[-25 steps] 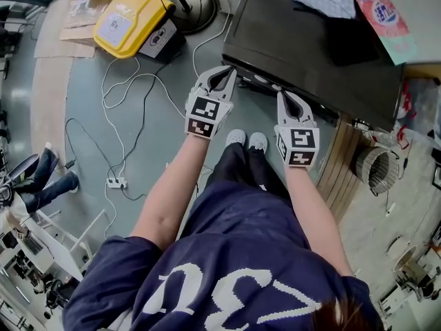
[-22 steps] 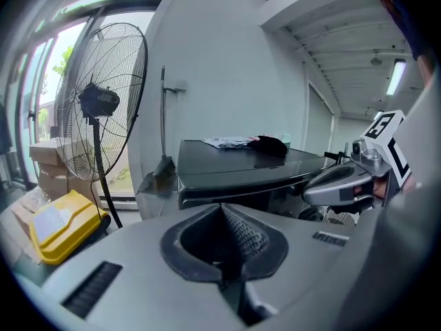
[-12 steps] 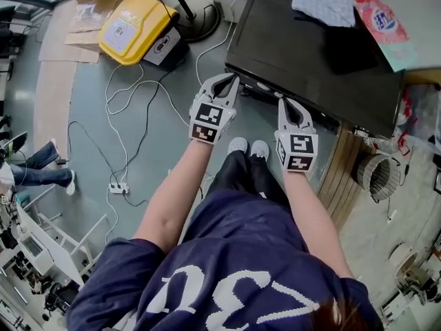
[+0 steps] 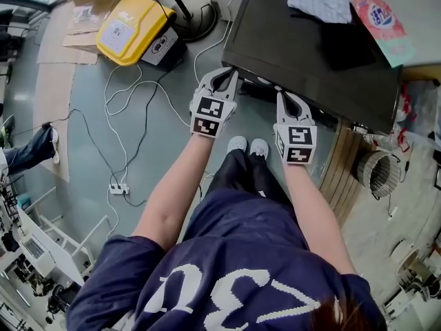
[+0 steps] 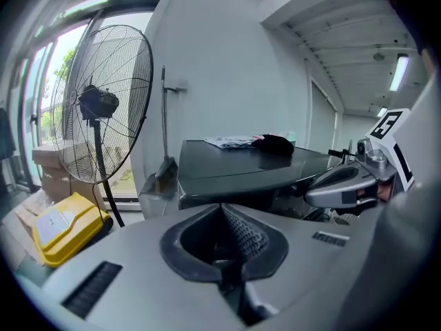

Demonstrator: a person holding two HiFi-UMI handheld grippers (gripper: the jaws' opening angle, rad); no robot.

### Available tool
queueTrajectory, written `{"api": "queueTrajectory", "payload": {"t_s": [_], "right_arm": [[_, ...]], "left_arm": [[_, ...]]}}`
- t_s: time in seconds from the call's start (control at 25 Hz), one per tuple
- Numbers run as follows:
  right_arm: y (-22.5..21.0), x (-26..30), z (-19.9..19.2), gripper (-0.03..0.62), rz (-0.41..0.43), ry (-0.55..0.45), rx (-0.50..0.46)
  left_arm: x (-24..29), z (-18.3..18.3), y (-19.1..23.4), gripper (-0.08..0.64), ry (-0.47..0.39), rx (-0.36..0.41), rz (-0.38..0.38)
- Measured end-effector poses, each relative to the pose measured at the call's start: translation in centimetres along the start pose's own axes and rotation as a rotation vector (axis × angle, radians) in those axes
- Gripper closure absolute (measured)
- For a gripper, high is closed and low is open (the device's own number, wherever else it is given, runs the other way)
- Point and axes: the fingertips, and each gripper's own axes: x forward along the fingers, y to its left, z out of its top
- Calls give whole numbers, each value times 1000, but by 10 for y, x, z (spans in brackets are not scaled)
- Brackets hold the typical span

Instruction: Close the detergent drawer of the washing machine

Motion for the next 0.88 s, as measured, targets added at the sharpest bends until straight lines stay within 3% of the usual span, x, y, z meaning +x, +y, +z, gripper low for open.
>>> {"api": "queueTrajectory", "payload": {"t_s": [0.16, 0.4, 0.6, 0.88], "right_arm": [[-1, -7, 7, 576, 18, -24, -62], [4, -40, 45, 576, 81, -135, -32], [8, -76, 106, 577, 126, -308, -45], [5, -145, 191, 577, 93, -528, -83]], "left_arm": [[-3, 2, -1, 540, 3, 14, -3], [-35, 23, 0, 540, -51, 23, 17], [-71, 69, 3, 540, -148, 11, 61], [-128, 140, -3, 540, -305, 14, 101]]}}
